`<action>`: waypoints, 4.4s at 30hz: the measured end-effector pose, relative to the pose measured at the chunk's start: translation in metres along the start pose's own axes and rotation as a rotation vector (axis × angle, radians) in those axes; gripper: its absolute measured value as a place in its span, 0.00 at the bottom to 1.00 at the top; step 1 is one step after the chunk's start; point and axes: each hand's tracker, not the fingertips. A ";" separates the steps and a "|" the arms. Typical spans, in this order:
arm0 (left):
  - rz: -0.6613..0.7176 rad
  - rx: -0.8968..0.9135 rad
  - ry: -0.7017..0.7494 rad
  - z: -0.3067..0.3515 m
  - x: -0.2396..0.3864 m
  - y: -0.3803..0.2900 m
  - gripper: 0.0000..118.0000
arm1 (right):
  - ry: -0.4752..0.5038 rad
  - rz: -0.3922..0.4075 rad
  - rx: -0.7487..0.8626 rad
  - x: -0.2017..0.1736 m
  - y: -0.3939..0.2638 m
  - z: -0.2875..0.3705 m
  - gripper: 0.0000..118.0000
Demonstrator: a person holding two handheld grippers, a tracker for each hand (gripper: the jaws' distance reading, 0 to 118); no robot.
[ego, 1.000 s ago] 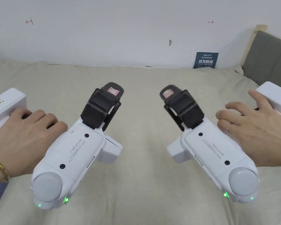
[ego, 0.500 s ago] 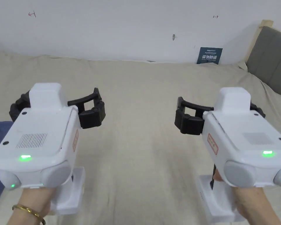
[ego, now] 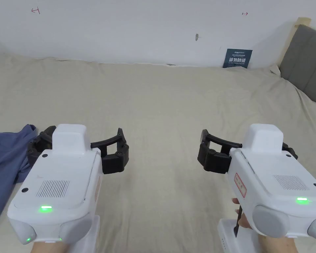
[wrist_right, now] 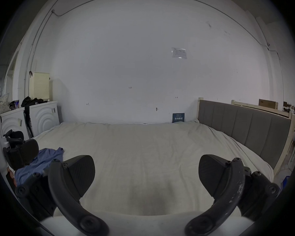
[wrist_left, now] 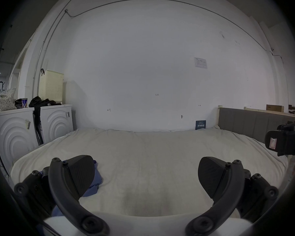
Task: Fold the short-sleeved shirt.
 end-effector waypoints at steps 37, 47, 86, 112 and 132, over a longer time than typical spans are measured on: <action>-0.069 -0.019 -0.009 0.002 0.005 0.007 0.00 | 0.025 0.031 -0.019 -0.008 0.003 0.001 0.01; -0.032 -0.014 0.050 0.010 -0.021 0.011 0.00 | 0.089 0.045 -0.010 -0.031 0.016 -0.005 0.01; 0.101 -0.181 0.501 0.092 -0.215 0.022 1.00 | 0.671 0.172 -0.017 -0.220 0.015 -0.011 0.01; 0.227 -0.975 0.254 -0.252 -0.320 -0.123 0.77 | 0.484 0.157 -0.330 -0.205 -0.054 -0.127 0.01; 0.373 -0.325 0.399 -0.055 -0.341 0.128 0.03 | 0.469 0.118 -0.158 -0.137 -0.003 0.000 0.01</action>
